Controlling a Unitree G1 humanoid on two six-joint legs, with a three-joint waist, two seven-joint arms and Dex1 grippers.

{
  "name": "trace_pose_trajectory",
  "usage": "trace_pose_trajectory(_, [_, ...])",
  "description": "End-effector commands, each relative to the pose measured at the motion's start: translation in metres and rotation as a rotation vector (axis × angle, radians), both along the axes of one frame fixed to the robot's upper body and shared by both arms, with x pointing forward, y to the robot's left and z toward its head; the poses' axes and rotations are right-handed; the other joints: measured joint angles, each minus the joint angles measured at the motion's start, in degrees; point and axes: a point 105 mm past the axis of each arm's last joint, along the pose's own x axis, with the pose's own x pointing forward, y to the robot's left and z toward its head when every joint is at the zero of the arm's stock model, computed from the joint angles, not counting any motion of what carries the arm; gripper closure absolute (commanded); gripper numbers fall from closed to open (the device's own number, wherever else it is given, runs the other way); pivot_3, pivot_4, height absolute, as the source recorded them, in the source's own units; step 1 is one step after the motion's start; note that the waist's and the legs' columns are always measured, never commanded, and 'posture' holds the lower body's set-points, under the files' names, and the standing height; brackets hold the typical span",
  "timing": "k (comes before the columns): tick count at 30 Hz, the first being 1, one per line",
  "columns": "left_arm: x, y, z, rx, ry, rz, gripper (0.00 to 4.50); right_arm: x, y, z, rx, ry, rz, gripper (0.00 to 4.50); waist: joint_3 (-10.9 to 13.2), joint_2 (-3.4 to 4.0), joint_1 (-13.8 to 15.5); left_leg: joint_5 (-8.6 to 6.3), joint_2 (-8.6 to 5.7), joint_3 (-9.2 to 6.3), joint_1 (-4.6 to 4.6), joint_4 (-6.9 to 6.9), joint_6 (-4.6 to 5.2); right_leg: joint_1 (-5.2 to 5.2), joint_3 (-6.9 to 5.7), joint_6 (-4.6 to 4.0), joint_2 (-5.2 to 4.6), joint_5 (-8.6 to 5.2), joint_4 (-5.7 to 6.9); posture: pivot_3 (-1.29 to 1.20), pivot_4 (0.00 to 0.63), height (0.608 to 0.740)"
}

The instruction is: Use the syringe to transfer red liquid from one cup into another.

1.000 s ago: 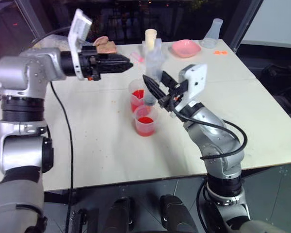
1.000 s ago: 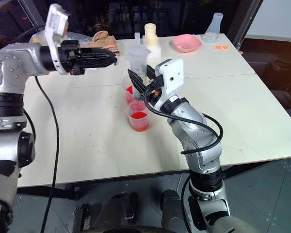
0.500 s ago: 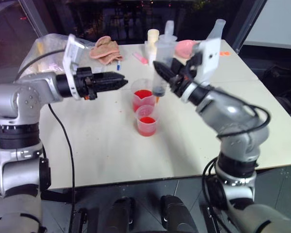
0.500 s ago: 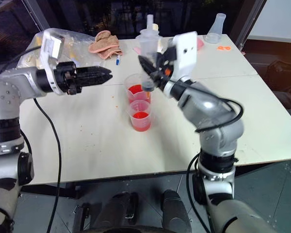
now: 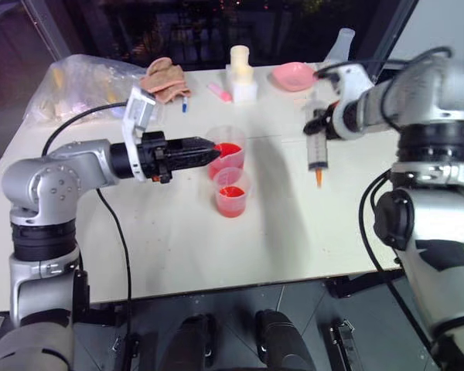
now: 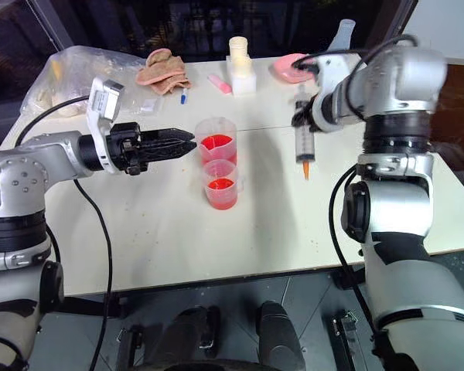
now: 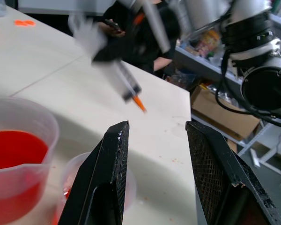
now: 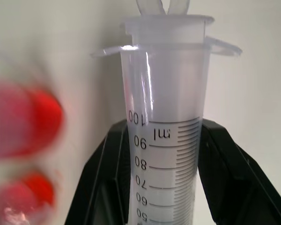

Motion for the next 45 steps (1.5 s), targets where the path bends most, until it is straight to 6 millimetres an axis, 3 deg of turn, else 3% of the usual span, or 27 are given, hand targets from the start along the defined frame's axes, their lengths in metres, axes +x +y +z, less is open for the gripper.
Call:
trace_pose_trajectory(1, [-0.005,0.001,0.008,-0.011,-0.046,0.009,2.49,0.006,0.012,-0.020,-0.048,0.055,0.079,3.07,0.01,0.01,0.07,0.00,0.01,0.00,-0.02,0.00,0.00,-0.01,-0.01,0.00,0.01,0.00,0.00,0.00,0.150,0.740])
trace_pose_trajectory(7, [-0.007,0.007,0.007,-0.024,-0.048,0.058,2.49,0.015,0.019,-0.044,-0.087,0.083,0.141,3.07,0.01,0.01,0.30,-0.01,-0.04,-0.01,-0.07,0.08,0.02,-0.01,-0.05,0.03,0.03,0.01,0.00,0.00,0.150,0.740])
trace_pose_trajectory(17, [-0.011,0.009,0.006,-0.034,-0.056,0.091,2.49,0.019,0.030,-0.052,-0.079,0.091,0.186,3.07,0.01,0.01,0.20,-0.01,-0.03,-0.07,-0.06,0.06,-0.03,-0.02,-0.05,0.02,0.02,0.01,0.02,0.00,0.150,0.740])
trace_pose_trajectory(23, [-0.012,0.011,0.008,-0.026,-0.059,0.095,2.48,0.020,0.023,-0.048,-0.086,0.076,0.181,0.15,0.01,0.01,0.22,-0.01,-0.03,-0.07,-0.05,0.04,-0.05,-0.03,-0.05,0.02,0.02,0.01,0.02,0.00,0.150,0.740])
trace_pose_trajectory(28, [-0.010,0.013,0.006,-0.019,-0.051,0.099,2.48,0.021,0.016,-0.038,-0.085,0.056,0.175,0.06,0.01,0.01,0.32,-0.01,-0.04,-0.07,-0.05,0.04,-0.05,-0.03,-0.05,0.02,0.02,0.01,0.01,0.00,0.150,0.740])
trace_pose_trajectory(31, [-0.013,0.019,0.000,-0.019,-0.021,0.101,2.48,0.020,0.009,-0.010,-0.061,-0.008,0.175,0.06,0.02,0.03,0.28,-0.01,-0.06,-0.07,-0.06,0.04,-0.05,-0.03,-0.04,0.02,-0.01,0.01,-0.01,0.00,0.150,0.740])
trace_pose_trajectory(33, [-0.014,0.023,-0.004,-0.007,-0.011,0.104,2.48,0.013,0.003,0.007,-0.042,-0.042,0.184,0.06,0.03,0.03,0.30,-0.01,-0.06,-0.09,-0.06,0.03,-0.05,-0.05,-0.05,0.02,-0.01,0.01,0.00,0.00,0.150,0.740])
trace_pose_trajectory(36, [-0.016,0.030,-0.007,0.008,-0.010,0.116,2.48,-0.012,-0.009,0.041,-0.092,-0.245,0.270,0.06,0.02,0.03,0.82,-0.02,-0.05,-0.19,-0.10,0.00,-0.05,-0.05,-0.12,0.01,-0.02,0.00,-0.05,0.00,0.150,0.740])
trace_pose_trajectory(38, [-0.017,0.035,-0.008,0.018,-0.010,0.127,2.48,-0.030,-0.017,0.051,-0.142,-0.369,0.316,0.06,0.02,0.02,1.04,-0.04,-0.05,-0.27,-0.11,-0.04,-0.03,0.03,-0.21,0.01,-0.03,0.00,-0.21,0.00,0.150,0.740])
trace_pose_trajectory(41, [-0.021,0.041,-0.006,0.029,-0.020,0.130,2.48,-0.063,-0.014,0.054,-0.050,-0.449,0.413,0.06,0.02,0.02,1.58,-0.04,-0.02,-0.26,-0.10,-0.03,-0.02,0.11,-0.23,0.02,-0.01,0.00,-0.35,0.00,0.150,0.740])
trace_pose_trajectory(43, [-0.019,0.041,-0.002,0.020,-0.026,0.139,2.48,-0.087,0.001,0.048,0.061,-0.517,0.517,0.06,0.02,0.02,1.79,-0.04,-0.02,-0.22,-0.09,-0.04,-0.01,0.12,-0.19,0.02,-0.01,0.01,-0.37,0.00,0.150,0.740])
trace_pose_trajectory(45, [-0.019,0.040,-0.003,0.027,-0.028,0.145,2.48,-0.103,0.005,0.039,0.066,-0.563,0.569,0.06,0.01,0.01,1.96,-0.04,0.03,-0.25,-0.06,0.01,0.00,0.21,-0.22,0.02,0.00,0.01,-0.39,0.00,0.150,0.740])
